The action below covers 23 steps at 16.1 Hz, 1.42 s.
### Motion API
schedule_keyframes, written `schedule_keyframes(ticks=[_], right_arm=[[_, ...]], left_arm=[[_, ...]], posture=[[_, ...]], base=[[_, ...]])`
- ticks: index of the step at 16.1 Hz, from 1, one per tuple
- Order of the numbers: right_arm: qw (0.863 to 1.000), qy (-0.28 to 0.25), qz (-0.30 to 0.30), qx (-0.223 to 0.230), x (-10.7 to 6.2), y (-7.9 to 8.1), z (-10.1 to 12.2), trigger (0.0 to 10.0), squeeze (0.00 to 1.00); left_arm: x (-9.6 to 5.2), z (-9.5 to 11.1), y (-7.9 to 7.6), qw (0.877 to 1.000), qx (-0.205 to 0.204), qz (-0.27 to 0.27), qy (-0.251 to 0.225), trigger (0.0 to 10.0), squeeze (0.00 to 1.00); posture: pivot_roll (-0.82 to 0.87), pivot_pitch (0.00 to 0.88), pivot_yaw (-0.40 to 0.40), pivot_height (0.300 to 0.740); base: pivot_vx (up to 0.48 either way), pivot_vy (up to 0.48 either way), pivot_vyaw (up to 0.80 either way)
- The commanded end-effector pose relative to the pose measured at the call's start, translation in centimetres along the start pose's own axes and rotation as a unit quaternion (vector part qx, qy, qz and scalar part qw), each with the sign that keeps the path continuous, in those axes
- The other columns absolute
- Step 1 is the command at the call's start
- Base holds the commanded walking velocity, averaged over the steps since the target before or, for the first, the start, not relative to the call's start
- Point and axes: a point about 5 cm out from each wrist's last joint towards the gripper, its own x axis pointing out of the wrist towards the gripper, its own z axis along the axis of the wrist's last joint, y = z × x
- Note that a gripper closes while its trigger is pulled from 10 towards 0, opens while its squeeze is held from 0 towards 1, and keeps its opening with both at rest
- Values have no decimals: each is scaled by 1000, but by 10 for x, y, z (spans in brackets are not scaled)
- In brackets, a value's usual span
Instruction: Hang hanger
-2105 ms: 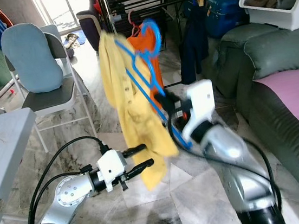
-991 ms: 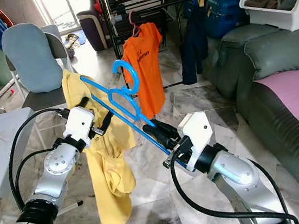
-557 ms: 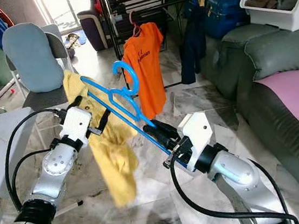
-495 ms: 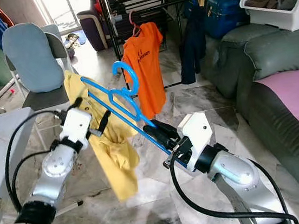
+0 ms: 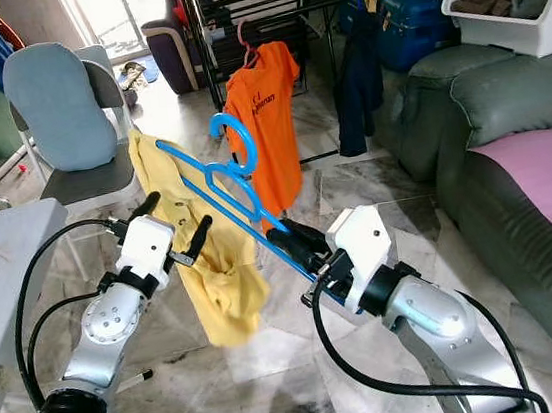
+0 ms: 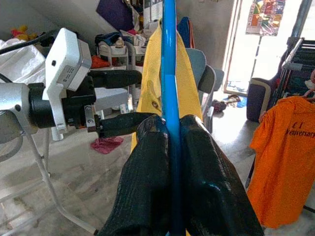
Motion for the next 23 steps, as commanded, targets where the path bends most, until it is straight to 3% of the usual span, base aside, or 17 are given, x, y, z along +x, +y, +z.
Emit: schedule_keyframes(ticks=[1, 3, 7, 8, 9, 16, 23], right_arm=[[999, -41, 10, -9, 5, 1, 14, 10000, 0], [999, -37, 30, -1, 3, 5, 16, 10000, 0], [999, -36, 34, 2, 0, 7, 17, 10000, 0], [999, -36, 35, 2, 0, 7, 17, 10000, 0], [999, -35, 35, 3, -1, 7, 17, 10000, 0], [999, -32, 39, 2, 0, 6, 17, 10000, 0], [999, -30, 39, -1, 1, 6, 17, 10000, 0]], left_arm=[[3, 3, 8, 1000, 8, 19, -5, 10000, 0], [11, 2, 16, 999, 9, 53, 5, 10000, 0], [15, -1, 21, 997, 16, 69, 17, 10000, 0], [15, -1, 22, 997, 17, 70, 20, 7725, 0], [16, -2, 23, 997, 18, 69, 21, 0, 0], [9, -9, 25, 997, 67, 35, 25, 0, 0], [12, -10, 31, 996, 70, 40, 28, 0, 0]], posture=[[-225, 0, 100, 740], [-239, 0, 107, 740], [-250, 0, 116, 740], [-251, 0, 118, 740], [-250, 0, 117, 740], [-243, 0, 111, 740], [-247, 0, 109, 740]], base=[[0, 0, 0], [0, 0, 0], [0, 0, 0], [0, 0, 0], [0, 0, 0], [0, 0, 0], [0, 0, 0]])
